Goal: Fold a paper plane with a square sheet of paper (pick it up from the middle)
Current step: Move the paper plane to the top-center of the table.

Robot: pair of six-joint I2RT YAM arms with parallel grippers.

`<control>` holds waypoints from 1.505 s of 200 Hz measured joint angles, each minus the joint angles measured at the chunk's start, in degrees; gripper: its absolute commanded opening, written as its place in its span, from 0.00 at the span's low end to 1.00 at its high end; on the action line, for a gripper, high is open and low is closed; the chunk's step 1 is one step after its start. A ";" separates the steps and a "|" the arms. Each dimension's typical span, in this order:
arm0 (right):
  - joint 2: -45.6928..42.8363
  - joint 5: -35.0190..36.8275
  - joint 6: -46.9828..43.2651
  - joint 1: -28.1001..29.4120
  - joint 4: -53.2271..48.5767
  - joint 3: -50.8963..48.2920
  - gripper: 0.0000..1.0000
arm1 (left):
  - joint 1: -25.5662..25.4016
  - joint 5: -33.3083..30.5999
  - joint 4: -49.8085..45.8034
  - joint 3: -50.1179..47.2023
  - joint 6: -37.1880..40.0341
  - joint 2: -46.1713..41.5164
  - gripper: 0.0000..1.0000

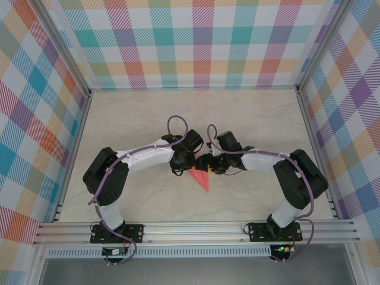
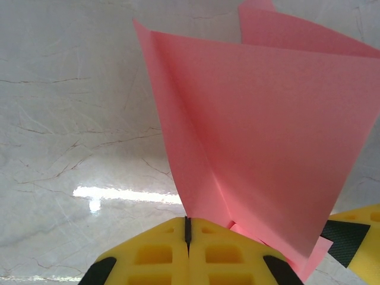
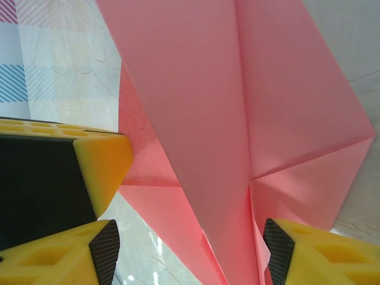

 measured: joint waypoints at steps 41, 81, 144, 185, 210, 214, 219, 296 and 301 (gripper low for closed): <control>0.22 1.53 -0.74 1.09 -0.17 0.00 0.57 | 0.00 0.00 0.11 -0.17 0.00 -0.02 0.04; 1.68 3.72 -1.09 1.99 -0.94 0.00 0.43 | 0.00 0.00 0.11 -0.39 0.00 -0.02 0.04; 2.47 5.84 -2.23 2.99 -2.45 0.33 0.41 | 0.00 0.04 1.14 -0.39 0.00 -0.02 0.04; 4.11 6.84 -2.27 3.43 -2.54 0.98 0.37 | 0.00 0.07 1.33 -0.39 0.00 -0.02 0.04; 4.68 7.13 -2.25 3.72 -2.69 1.66 0.34 | 0.04 0.07 1.36 -0.39 0.00 -0.02 0.05; 4.79 7.13 -2.27 3.74 -2.69 1.75 0.33 | 0.11 0.07 1.36 -0.39 0.00 -0.02 0.05; 4.87 7.19 -2.27 3.76 -2.73 1.84 0.33 | 0.11 0.07 1.36 -0.39 0.00 -0.02 0.05; 5.49 8.87 -3.32 4.55 -5.70 4.20 0.09 | 0.33 0.72 3.41 -2.43 -0.07 -3.26 0.15; 5.42 9.16 -3.32 4.61 -6.32 4.59 0.08 | 0.33 0.72 3.69 -2.86 -0.04 -4.13 0.17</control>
